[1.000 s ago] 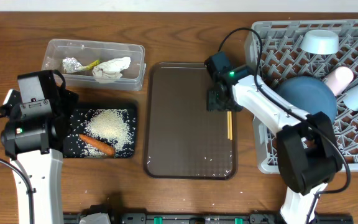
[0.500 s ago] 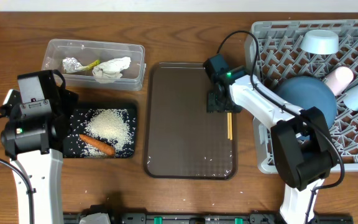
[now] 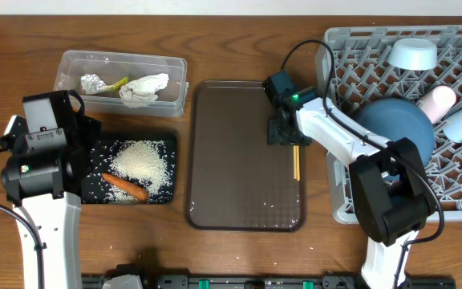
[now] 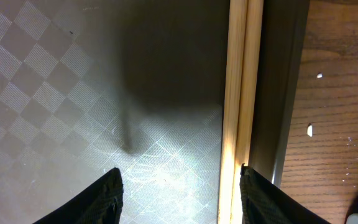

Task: Sort waste into correct bins and load items into the dishwasher rack
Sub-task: 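Lower the right gripper onto one wooden chopstick and pinch it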

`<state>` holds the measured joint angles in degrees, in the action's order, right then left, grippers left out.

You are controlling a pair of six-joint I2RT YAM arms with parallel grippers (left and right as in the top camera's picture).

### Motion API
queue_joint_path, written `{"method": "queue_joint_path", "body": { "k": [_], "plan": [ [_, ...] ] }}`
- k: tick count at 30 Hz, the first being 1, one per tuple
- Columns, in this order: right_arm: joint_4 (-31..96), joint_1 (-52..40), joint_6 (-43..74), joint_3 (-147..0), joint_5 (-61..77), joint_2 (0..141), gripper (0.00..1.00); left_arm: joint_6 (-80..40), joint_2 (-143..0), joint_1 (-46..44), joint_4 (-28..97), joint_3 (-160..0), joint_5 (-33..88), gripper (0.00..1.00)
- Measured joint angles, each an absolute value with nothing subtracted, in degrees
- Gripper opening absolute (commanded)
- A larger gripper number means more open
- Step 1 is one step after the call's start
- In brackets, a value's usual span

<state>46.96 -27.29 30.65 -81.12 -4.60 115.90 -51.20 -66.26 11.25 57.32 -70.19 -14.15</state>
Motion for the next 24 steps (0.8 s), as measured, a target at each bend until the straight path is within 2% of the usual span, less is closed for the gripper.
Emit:
{"method": "queue_joint_path", "body": {
  "k": [24],
  "plan": [
    [45.23, -27.29, 32.88, -79.85, -4.60, 115.90, 0.58, -51.20, -66.26, 11.25, 57.32, -70.19, -14.15, 0.99]
  ]
}}
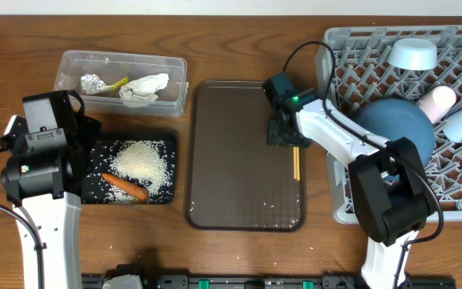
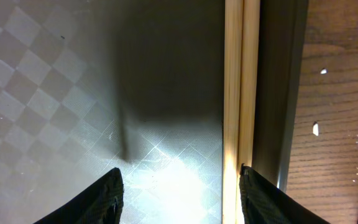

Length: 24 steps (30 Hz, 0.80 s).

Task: Sort waste into correct bins and load items into the dishwasher rack
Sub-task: 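Lower the right gripper onto one wooden chopstick and pinch it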

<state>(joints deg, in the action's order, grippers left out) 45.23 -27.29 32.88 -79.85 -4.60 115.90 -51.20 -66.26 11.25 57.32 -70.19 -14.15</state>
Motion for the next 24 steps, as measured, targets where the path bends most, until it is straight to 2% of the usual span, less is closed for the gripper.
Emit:
{"method": "queue_joint_path", "body": {
  "k": [17, 20, 24],
  "plan": [
    [42.37, -27.33, 32.88, -77.17, -4.10, 115.90, 0.56, -51.20, -66.26, 11.25, 57.32, -70.19, -14.15, 0.99],
    [42.33, -27.33, 33.58, -77.06, -4.34, 115.90, 0.47, -51.20, -66.26, 11.25, 57.32, -70.19, -14.17, 0.99],
    [41.82, -27.33, 35.11, -76.62, -5.04, 115.87, 0.30, -51.20, -66.26, 11.25, 57.32, -70.19, -14.17, 0.99]
  ]
}}
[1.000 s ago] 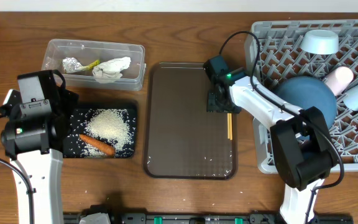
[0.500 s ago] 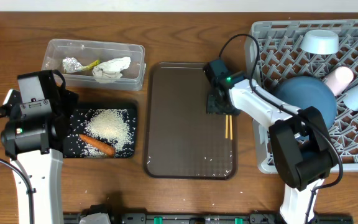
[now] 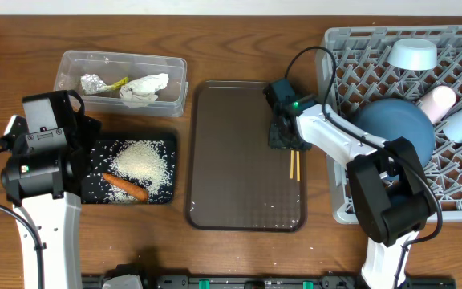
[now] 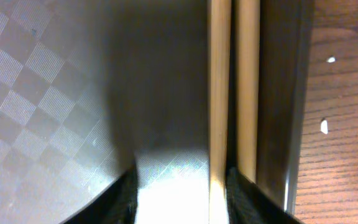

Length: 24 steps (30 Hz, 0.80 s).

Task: Sort waste into correct bins and load items into the dishwasher rack
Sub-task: 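Lower the right gripper onto one wooden chopstick and pinch it, then carry the chopstick into the rack and drop it upright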

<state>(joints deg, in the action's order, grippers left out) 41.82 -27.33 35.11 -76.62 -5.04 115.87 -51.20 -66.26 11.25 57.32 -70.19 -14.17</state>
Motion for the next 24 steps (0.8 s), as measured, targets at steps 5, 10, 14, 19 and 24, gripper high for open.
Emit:
{"method": "queue_joint_path", "body": {
  "k": [5, 10, 14, 19, 24],
  "plan": [
    [40.82, -27.33, 36.12, -76.42, -5.61, 115.87, 0.08, -51.20, -66.26, 11.25, 57.32, -70.19, -14.17, 0.99],
    [40.45, -27.33, 36.71, -76.69, -3.33, 115.85, 0.01, -51.20, -66.26, 11.25, 57.32, -70.19, -14.17, 0.99],
    [40.77, -27.33, 36.64, -77.06, -1.17, 115.85, 0.01, -51.20, -66.26, 11.25, 57.32, -70.19, -14.15, 0.99],
    [43.38, -27.27, 36.10, -78.04, 0.49, 115.39, 0.01, -51.20, -66.26, 11.25, 57.32, -70.19, -14.15, 0.99],
    [45.23, -25.96, 32.75, -78.85, 1.80, 109.95, 0.01, -51.20, -66.26, 11.25, 57.32, -70.19, -14.17, 0.99]
  ]
}}
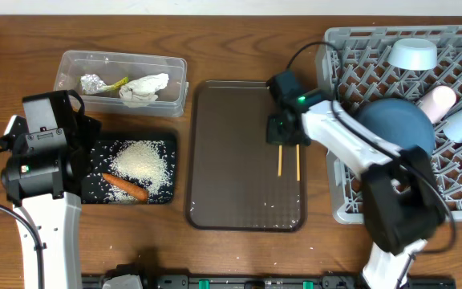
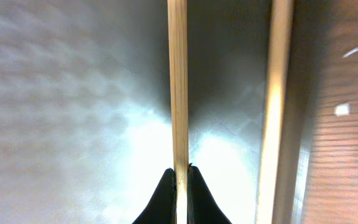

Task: Sort waste into correct bins and load items into the dishwasher rack
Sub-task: 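Carry the chopstick into the rack and drop it upright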

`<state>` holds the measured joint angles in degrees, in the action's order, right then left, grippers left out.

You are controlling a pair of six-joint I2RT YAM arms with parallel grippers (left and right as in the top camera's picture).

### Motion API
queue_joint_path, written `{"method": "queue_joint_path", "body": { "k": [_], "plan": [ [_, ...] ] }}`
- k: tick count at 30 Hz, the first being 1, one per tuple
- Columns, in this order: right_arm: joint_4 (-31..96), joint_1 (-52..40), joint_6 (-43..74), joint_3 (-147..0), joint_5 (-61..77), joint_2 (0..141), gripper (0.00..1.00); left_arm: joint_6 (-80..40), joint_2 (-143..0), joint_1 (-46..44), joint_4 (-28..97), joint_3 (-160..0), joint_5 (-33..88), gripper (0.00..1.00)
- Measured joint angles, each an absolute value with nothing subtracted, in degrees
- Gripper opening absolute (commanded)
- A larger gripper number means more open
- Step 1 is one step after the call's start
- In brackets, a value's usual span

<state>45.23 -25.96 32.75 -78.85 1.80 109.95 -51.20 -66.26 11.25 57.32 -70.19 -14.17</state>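
My right gripper [image 2: 179, 169] is shut on one wooden chopstick [image 2: 178, 81], pinched between the two black fingertips. In the overhead view the right gripper [image 1: 283, 132] sits over the right part of the brown tray [image 1: 231, 177], with the held chopstick [image 1: 279, 163] pointing toward the front. A second chopstick [image 2: 277, 106] lies apart to the right, along the tray's right rim [image 1: 297, 163]. The grey dishwasher rack stands to the right. My left arm [image 1: 42, 152] rests at the far left; its fingers do not show clearly.
The rack holds a blue bowl [image 1: 395, 128], a white bowl [image 1: 412, 54], a pink cup [image 1: 437, 100] and a pale cup. A clear bin [image 1: 119, 54] holds foil and tissue. A black tray [image 1: 91, 193] carries rice [image 1: 143, 160] and a carrot [image 1: 125, 187].
The right jaws, then apart around the two chopsticks, are now shut on the left one. That chopstick now lies further left, well apart from the other at the rim.
At first the right gripper stood open over the tray with both chopsticks together against the right rim, by its right finger. Later the jaws were narrower and the sticks slightly parted. Now one stick is pinched and separated from the other.
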Motion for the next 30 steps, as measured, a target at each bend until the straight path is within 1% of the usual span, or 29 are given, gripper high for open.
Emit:
{"method": "queue_joint_path", "body": {
  "k": [3, 6, 11, 14, 18, 25, 26, 27, 30],
  "plan": [
    [45.93, -23.27, 29.74, -79.26, 2.13, 104.09, 0.01, -51.20, -66.26, 11.25, 57.32, -70.19, -14.15, 0.99],
    [46.83, -17.96, 24.67, -80.01, 2.35, 97.14, 0.01, -51.20, -66.26, 11.25, 57.32, -70.19, -14.17, 0.99],
    [47.57, -10.26, 14.61, -80.44, 2.81, 91.70, 0.01, -51.20, -66.26, 11.25, 57.32, -70.19, -14.15, 0.99],
    [48.31, -7.18, 9.43, -80.51, 3.05, 91.22, 0.01, -51.20, -66.26, 11.25, 57.32, -70.19, -14.17, 0.99],
    [48.18, -5.21, 5.65, -80.51, 3.20, 92.05, 0.01, -51.20, -66.26, 11.25, 57.32, -70.19, -14.15, 0.99],
    [46.70, -4.75, 3.44, -80.51, 3.16, 95.74, 0.02, -51.20, -66.26, 11.25, 57.32, -70.19, -14.15, 0.99],
    [46.65, -4.75, 3.38, -80.51, 3.09, 96.49, 0.05, -51.20, -66.26, 11.25, 57.32, -70.19, -14.17, 0.99],
    [46.63, -4.75, 3.29, -80.51, 3.01, 97.23, 0.11, -51.20, -66.26, 11.25, 57.32, -70.19, -14.17, 0.99],
    [46.81, -4.75, 3.20, -80.51, 2.90, 99.02, 0.41, -51.20, -66.26, 11.25, 57.32, -70.19, -14.15, 0.99]
  ]
}}
